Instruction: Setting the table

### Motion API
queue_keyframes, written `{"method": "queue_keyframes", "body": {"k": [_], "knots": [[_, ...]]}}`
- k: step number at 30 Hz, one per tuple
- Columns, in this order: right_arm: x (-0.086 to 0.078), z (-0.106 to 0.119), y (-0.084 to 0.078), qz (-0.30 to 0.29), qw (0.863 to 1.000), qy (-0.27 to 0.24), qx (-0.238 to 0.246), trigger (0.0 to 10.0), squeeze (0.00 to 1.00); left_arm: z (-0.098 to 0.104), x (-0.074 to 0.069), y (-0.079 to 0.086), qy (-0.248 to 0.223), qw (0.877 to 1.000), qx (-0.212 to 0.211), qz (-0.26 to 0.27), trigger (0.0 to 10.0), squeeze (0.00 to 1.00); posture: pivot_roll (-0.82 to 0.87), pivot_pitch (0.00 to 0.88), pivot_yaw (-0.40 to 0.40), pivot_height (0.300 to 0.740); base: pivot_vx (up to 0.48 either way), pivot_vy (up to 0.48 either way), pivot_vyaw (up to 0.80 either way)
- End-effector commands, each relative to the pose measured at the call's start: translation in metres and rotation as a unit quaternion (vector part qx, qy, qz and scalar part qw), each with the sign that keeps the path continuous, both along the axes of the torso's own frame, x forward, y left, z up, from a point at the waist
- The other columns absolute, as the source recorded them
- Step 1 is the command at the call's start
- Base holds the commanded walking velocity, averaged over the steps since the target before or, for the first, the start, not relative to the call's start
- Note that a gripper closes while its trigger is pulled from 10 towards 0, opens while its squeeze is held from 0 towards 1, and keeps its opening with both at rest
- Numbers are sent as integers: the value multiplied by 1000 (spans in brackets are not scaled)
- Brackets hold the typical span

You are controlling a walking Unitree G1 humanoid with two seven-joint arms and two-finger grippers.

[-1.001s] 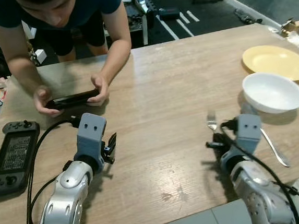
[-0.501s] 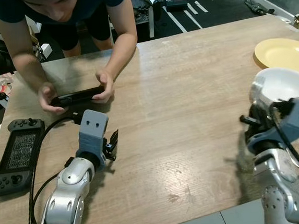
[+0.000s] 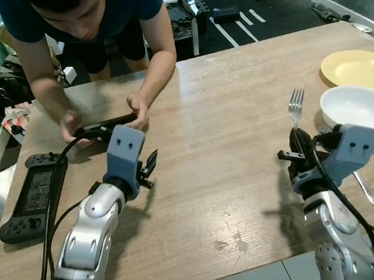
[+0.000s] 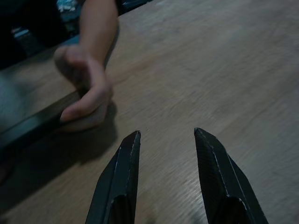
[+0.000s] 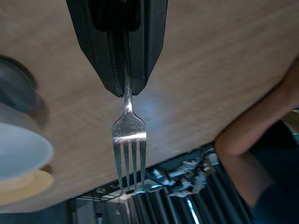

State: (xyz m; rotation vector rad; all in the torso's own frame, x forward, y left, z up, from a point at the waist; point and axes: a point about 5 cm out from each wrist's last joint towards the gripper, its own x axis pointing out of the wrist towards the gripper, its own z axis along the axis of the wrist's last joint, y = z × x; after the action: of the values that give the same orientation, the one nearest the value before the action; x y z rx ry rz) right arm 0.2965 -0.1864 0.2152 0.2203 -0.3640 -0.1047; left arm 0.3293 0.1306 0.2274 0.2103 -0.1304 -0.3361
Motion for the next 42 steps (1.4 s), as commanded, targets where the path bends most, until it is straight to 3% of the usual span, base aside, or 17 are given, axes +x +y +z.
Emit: {"method": "queue_keyframes", "body": {"k": [1,16,24,31,37,42], "knots": [[-2,-10,-4,-13,1000,13,-3,10000,0,-7,0,-1,15,1000,4,-8,10000,0,63,92,169,740,0,0,-800],[2,-5,-27,-57,998,5,-26,10000,0,-3,-3,-14,21,998,-4,-55,10000,0,34,65,142,740,0,0,-789],[0,-9,-35,-79,996,14,-47,10000,0,2,-8,-18,-3,997,-13,-78,10000,0,23,59,133,740,0,0,-787],[-1,-10,-30,-56,995,18,-77,10000,0,13,-17,-27,-33,994,-35,-103,10000,0,12,45,114,740,0,0,-786],[0,-19,-12,1,993,35,-110,10000,0,13,-20,-26,-45,992,-78,-85,10000,0,11,29,97,740,0,0,-782],[0,-28,1,44,989,46,-132,10000,0,5,-21,-25,-37,993,-76,-78,10000,0,7,23,88,740,0,0,-784]]}}
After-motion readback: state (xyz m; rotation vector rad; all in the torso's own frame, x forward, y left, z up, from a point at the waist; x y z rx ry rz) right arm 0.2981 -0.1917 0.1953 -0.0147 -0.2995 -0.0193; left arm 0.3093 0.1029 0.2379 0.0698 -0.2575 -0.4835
